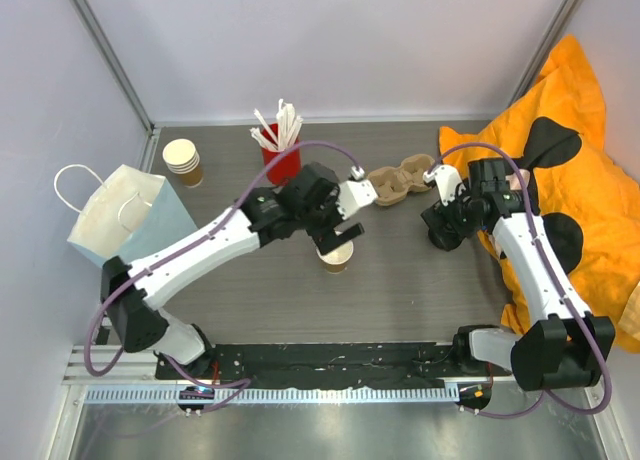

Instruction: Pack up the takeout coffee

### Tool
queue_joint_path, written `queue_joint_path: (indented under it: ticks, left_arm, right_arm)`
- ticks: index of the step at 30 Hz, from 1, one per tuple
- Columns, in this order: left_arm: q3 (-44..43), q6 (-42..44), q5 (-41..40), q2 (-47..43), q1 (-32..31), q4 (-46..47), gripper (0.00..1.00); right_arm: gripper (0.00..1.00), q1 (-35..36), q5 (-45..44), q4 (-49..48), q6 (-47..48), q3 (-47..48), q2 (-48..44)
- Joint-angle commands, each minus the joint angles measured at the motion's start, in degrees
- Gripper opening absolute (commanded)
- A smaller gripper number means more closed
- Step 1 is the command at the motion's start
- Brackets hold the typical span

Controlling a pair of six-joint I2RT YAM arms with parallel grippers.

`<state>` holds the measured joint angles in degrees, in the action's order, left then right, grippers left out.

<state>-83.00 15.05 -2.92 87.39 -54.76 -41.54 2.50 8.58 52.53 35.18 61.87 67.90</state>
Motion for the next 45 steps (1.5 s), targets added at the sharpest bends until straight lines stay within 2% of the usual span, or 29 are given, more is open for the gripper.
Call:
queue_joint_path:
  ticks: [1, 6, 11, 20, 24, 35, 41, 45]
  left_arm:
    - [-1.38, -0.99, 1.24, -5.04, 6.41, -0.74, 1.00]
    - [1.08, -2.13, 2.65, -8.64, 12.30, 0.58, 1.00]
    - [3.02, -3.09, 5.55, -11.71, 14.77, 1.81, 1.00]
    - [5.66, -4.15, 6.78, -13.65, 17.23, 3.04, 1.00]
    - [5.92, -4.41, 7.22, -14.09, 17.85, 3.39, 1.00]
    - [6.19, -4.77, 7.49, -14.27, 18.73, 3.83, 1.00]
    - [6.54, -4.94, 7.75, -14.36, 19.08, 4.01, 1.00]
    - [6.45, -5.03, 7.93, -14.27, 19.08, 4.01, 1.00]
  right_arm:
    - [0.92, -0.04, 2.14, -1.03, 4.63, -0.34, 2.58]
    - [0.84, -0.13, 3.90, 0.38, 9.02, 1.50, 6.63]
    - [0.70, -0.13, 6.10, 1.34, 13.42, 3.78, 11.19]
    - [0.65, -1.62, 7.68, 2.40, 16.76, 6.77, 15.95]
    - [0.56, -3.37, 8.38, 3.01, 17.90, 7.39, 18.75]
    - [0.45, -5.05, 10.76, 3.80, 19.05, 8.36, 21.66]
    - [0.22, -5.31, 11.37, 4.07, 19.05, 8.80, 22.45]
    - [0.17, -5.49, 11.72, 4.42, 19.05, 8.89, 22.72]
